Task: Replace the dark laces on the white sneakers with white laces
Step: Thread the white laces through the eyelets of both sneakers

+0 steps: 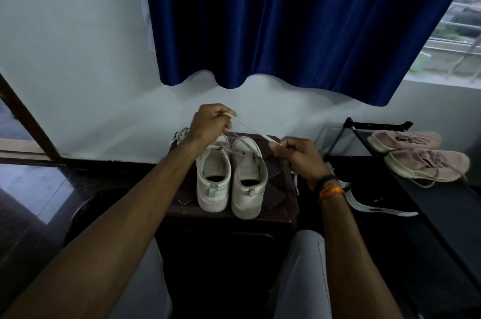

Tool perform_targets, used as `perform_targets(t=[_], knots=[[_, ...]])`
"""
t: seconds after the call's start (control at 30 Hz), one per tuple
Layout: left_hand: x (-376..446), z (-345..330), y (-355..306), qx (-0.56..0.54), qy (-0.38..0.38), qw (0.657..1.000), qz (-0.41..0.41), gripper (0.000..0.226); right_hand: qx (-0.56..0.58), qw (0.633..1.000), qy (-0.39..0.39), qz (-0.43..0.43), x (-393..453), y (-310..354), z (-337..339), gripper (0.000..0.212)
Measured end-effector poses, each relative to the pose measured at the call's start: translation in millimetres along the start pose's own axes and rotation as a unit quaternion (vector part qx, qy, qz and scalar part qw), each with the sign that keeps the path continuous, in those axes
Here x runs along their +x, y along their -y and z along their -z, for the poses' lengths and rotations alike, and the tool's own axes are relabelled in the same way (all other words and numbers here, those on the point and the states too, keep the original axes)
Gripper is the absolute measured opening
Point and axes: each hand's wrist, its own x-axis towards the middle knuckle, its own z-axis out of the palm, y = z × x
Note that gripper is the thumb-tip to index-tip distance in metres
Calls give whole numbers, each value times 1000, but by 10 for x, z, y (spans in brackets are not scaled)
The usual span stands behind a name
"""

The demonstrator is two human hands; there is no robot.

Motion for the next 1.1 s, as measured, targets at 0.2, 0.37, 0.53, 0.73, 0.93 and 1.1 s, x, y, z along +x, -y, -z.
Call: perform_targets(t=[0.2, 0.37, 0.53, 0.73, 0.93, 1.1], knots=[[153, 308, 4, -90, -148, 978, 120, 23, -11, 999, -22, -24, -170, -424, 269, 32], [179, 320, 77, -2, -154, 980, 130, 17, 96, 991, -89, -29, -173, -381, 234, 27], [-31, 17, 26, 69, 102, 991, 47, 12, 419, 900, -123, 3, -89, 54, 210, 10], [-155, -226, 10, 78, 220, 972, -41, 20, 469, 860, -179, 95, -11, 296, 336, 20], [-241, -325, 114, 117, 321, 939, -32, 39, 492, 850, -127, 137, 24, 365, 282, 23], [-299, -288, 90, 111, 336, 934, -52, 53, 333, 936, -105, 47, 107, 331, -192, 16]])
